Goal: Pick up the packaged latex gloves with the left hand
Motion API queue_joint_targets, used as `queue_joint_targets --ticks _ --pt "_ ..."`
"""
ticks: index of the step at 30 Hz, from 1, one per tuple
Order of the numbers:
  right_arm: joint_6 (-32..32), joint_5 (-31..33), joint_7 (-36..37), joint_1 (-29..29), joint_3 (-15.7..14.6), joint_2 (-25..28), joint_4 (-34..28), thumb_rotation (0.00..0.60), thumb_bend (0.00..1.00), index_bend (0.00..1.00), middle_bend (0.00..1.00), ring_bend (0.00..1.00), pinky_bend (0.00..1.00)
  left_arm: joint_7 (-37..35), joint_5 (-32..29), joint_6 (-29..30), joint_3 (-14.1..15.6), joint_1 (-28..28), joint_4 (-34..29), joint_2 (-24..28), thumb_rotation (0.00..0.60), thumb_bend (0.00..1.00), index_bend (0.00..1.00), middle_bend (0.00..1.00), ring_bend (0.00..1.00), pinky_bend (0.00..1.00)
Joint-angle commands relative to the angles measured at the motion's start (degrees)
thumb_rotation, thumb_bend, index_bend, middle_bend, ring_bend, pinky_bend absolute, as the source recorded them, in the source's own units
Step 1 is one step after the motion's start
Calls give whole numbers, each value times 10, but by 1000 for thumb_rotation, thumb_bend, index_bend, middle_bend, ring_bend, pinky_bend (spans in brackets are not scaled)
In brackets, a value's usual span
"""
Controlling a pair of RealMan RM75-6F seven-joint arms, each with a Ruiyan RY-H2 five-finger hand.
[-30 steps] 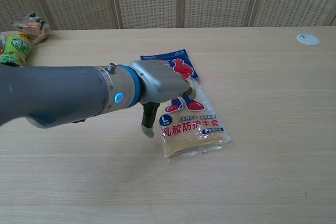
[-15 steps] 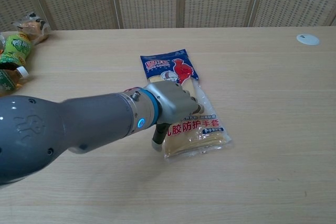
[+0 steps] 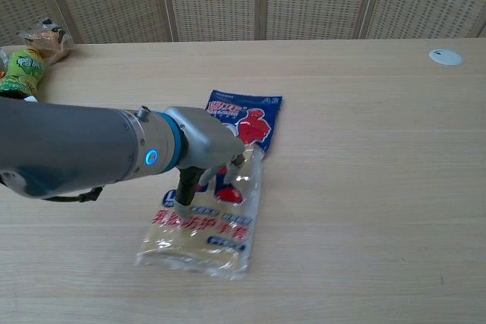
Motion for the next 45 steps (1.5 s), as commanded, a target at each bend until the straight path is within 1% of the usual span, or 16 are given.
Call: queue_joint_targets --ticks 1,3,4,6,7,8,10,11,13,15,21,24,31,37,40,45 --pt "0 0 2 0 0 1 0 600 146 85 43 0 130 -27 52 -8 -2 9 -13 19 600 0 372 512 383 204" --pt "0 0 2 0 0 1 0 600 147 85 42 0 130 -48 89 -18 -2 16 -12 22 600 0 357 466 354 198" --pt "0 0 3 0 0 1 0 600 147 85 42 0 130 -59 117 -25 1 20 -7 23 600 0 342 423 323 190" --pt "-1 0 3 0 0 2 0 600 148 85 42 0 130 -67 165 -34 13 24 4 22 600 0 294 289 210 150" --pt "-1 0 3 0 0 2 1 600 147 85 43 0 130 -66 198 -40 26 24 14 21 600 0 250 177 122 106" --pt "-1 0 4 0 0 2 1 600 146 85 43 0 130 -61 222 -44 37 24 23 20 600 0 168 66 41 49" --pt "-1 1 5 0 1 2 1 600 146 86 43 0 131 -50 280 -59 65 21 42 23 600 0 49 0 0 3" --pt "-1 1 6 -1 1 2 1 600 147 87 43 0 131 -48 308 -68 77 20 50 26 600 0 4 0 0 0" --pt "-1 2 8 -1 1 3 1 600 147 92 42 0 130 -59 375 -93 101 21 67 38 600 0 0 0 0 0" --pt "-1 3 9 -1 2 3 1 600 146 94 42 0 130 -80 429 -111 118 25 78 50 600 0 0 0 0 0" --pt "-2 3 6 0 2 3 0 600 146 94 43 0 130 -187 592 -155 161 48 112 88 600 0 0 0 0 0" --pt "-1 2 2 -1 0 2 -1 600 146 95 42 0 130 -251 660 -158 175 61 126 100 600 0 0 0 0 0" --pt "-4 4 -5 1 0 -1 -1 600 148 94 43 0 130 -403 828 -124 208 80 170 133 600 0 0 0 0 0" --pt "-2 2 -11 2 -1 -4 -2 600 147 94 43 0 130 -494 941 -82 240 84 218 153 600 0 0 0 0 0" --pt "-2 0 -16 2 -2 -6 -2 600 147 94 42 0 131 -535 988 -53 254 89 250 156 600 0 0 0 0 0" --pt "-2 -1 -22 3 -3 -7 -3 600 147 95 42 0 130 -574 1027 -29 265 101 289 158 600 0 0 0 0 0"
